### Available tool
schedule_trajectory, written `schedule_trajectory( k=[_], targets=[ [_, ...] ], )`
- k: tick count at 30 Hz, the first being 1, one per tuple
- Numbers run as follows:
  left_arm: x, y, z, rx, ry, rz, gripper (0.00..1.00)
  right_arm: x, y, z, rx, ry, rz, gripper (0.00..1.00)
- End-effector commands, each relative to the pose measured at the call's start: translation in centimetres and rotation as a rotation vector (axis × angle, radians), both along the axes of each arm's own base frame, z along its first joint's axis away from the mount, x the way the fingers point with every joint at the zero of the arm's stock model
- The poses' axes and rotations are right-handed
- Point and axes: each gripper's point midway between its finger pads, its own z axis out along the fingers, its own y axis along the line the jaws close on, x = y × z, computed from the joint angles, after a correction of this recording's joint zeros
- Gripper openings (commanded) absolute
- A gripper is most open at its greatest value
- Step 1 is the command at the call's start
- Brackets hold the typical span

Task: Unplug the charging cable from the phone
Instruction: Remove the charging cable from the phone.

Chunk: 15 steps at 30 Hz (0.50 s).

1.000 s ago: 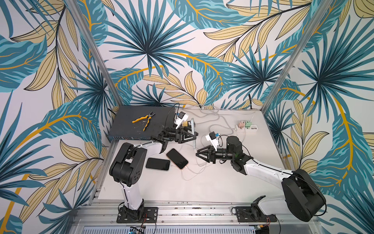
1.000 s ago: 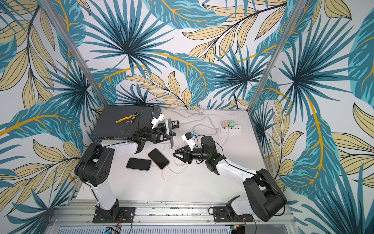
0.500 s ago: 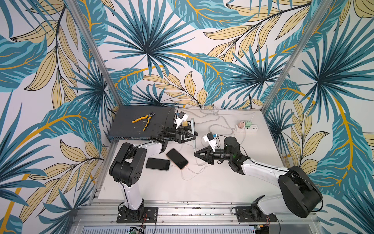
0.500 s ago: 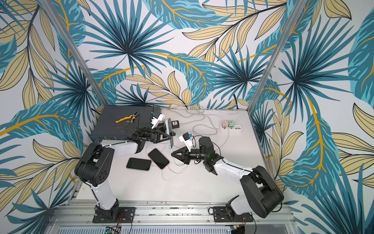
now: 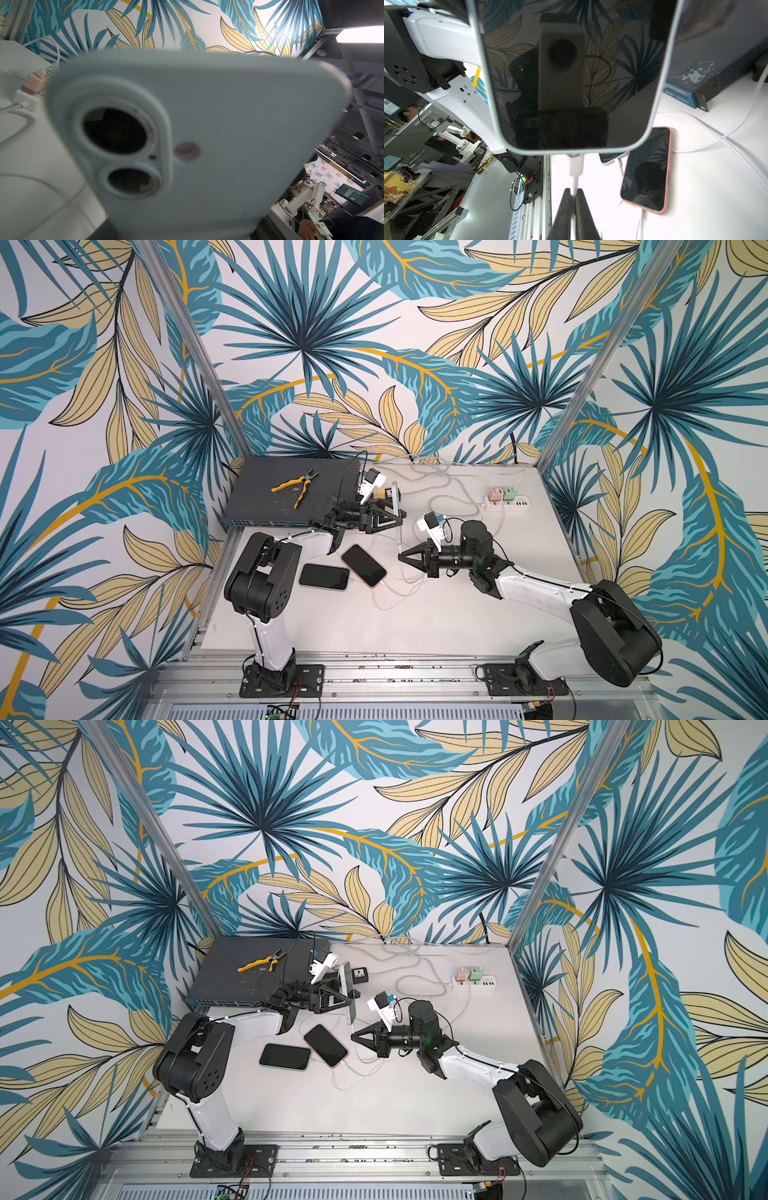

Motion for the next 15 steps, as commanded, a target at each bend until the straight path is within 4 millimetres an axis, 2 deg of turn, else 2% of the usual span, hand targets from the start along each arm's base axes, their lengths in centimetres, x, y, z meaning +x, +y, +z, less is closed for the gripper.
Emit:
schedule_trajectory(
  k=[1, 8, 11, 15],
  targets=[
    [0.4, 0.5, 1.2, -0.032, -0.067, 0.032, 0.16, -1.2, -0.1, -1.7, -0.022, 0.037, 0.047, 0.05],
    [0.5, 0.9, 1.5, -0.034, -0.075, 0.040, 0.16, -1.1, -0.2, -2.3, -0.037, 0.045, 0.036, 0.05],
    [0.4, 0.9, 1.5, -0.034, -0.078, 0.038, 0.16, 0.1, -0.5, -2.5, -0.062, 0.035, -0.039, 0.06],
    [0.2, 1.0, 1.7, -0.034, -0.085, 0.038, 0.16, 3.4, -1.5, -4.1, -0.170, 0.049, -0.237, 0.08]
  ],
)
